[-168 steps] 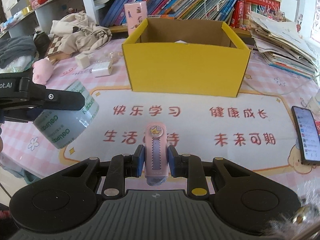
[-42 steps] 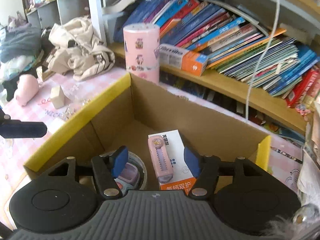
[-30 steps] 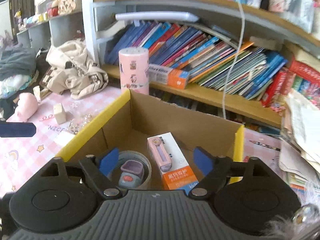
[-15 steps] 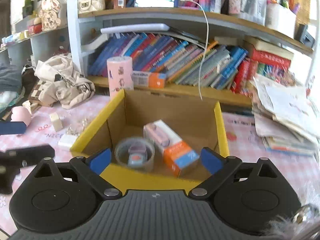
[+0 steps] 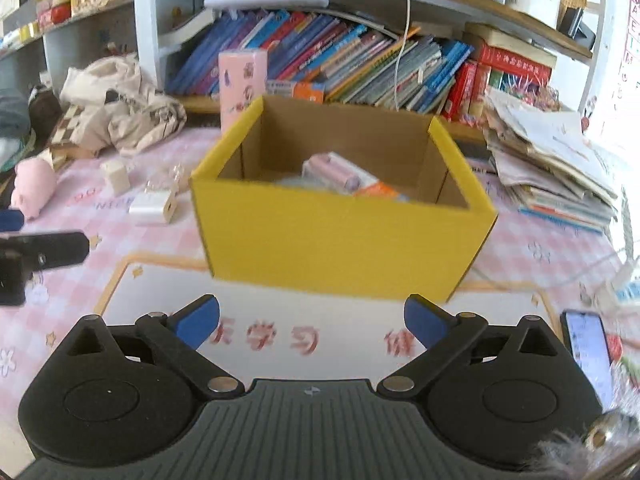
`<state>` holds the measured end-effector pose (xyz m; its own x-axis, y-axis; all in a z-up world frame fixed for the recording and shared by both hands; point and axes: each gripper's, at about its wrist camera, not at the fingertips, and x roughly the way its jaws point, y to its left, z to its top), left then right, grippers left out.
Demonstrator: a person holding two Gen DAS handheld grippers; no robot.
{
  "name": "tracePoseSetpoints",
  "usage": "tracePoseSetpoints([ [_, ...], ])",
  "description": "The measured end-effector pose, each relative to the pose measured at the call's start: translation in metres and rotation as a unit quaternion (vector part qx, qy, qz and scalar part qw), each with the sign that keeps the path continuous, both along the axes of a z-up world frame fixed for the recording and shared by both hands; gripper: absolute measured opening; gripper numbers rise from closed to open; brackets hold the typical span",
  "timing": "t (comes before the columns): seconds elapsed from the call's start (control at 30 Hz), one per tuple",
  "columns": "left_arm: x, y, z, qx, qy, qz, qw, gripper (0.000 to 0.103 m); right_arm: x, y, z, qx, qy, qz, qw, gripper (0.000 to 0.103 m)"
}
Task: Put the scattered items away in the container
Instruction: 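Withdraw both tools up and away from the yellow box, then move the right tool toward the white charger while the left tool approaches the pink pig plush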
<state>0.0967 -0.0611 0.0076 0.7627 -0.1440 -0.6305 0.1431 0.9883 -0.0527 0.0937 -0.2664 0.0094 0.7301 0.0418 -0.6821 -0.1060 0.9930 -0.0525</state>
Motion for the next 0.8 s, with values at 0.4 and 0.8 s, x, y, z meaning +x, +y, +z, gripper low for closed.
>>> tracePoseSetpoints([
  [0.4,-0.033,0.028,-0.01,0.01,0.021,-0.015,0.9996,0.1,-0.031,0.033,-0.007,0.008,0.022,-0.02,1.0,0.102],
  [0.8,-0.058,0.068,-0.006,0.001,0.013,0.015,0.9998,0.1,-0.047,0.076,-0.006,-0.002,0.023,0.016,1.0,0.103],
])
